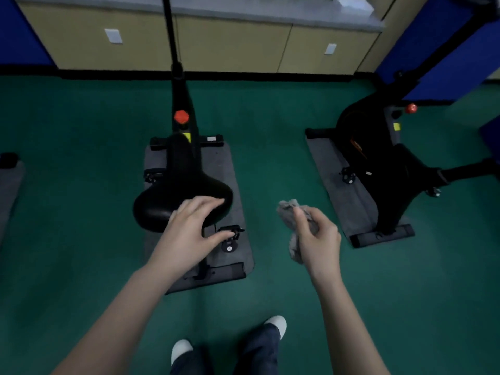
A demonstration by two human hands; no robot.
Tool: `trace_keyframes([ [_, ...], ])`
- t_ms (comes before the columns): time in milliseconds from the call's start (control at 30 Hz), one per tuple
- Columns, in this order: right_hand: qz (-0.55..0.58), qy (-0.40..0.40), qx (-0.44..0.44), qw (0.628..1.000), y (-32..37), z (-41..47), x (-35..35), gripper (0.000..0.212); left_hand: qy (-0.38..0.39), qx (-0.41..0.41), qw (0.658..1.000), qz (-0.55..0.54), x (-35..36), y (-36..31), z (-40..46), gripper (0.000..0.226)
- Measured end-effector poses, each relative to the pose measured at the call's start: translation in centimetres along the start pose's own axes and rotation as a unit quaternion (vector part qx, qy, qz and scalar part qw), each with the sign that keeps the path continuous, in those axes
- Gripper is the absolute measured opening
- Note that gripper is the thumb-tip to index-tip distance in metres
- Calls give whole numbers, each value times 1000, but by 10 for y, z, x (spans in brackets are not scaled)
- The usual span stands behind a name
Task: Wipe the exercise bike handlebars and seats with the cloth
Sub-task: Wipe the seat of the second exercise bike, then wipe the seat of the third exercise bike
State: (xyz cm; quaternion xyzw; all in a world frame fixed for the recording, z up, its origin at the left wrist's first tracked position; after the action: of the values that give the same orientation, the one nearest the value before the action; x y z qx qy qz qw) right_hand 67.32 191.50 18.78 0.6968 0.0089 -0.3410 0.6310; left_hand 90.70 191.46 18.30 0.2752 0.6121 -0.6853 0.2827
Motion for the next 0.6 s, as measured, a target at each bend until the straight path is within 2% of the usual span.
trace_keyframes([
  [133, -8, -24, 6, 1000, -18, 26, -56, 17, 51, 53, 996, 47, 44, -58, 19, 63],
  [267, -25, -58, 6, 998, -36, 56, -118, 15, 113, 103, 984, 94, 96, -120, 38, 78],
  [600, -40, -187, 70, 979, -113, 101, -291, 10, 176, 202, 952, 150, 211, -255, 68, 90],
])
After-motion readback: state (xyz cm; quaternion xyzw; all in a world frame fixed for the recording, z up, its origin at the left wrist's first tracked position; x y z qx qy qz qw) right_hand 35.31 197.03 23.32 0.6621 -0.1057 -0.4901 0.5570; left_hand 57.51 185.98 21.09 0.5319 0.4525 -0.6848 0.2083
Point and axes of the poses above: each hand's wrist, its own z-axis towards the middle knuckle, its own x-axis out of the palm, y = z × x, the point moved 3 cm from there along z, towards the middle knuckle, and after that the axes turned 9 degrees about -y, right-handed, at the moved point
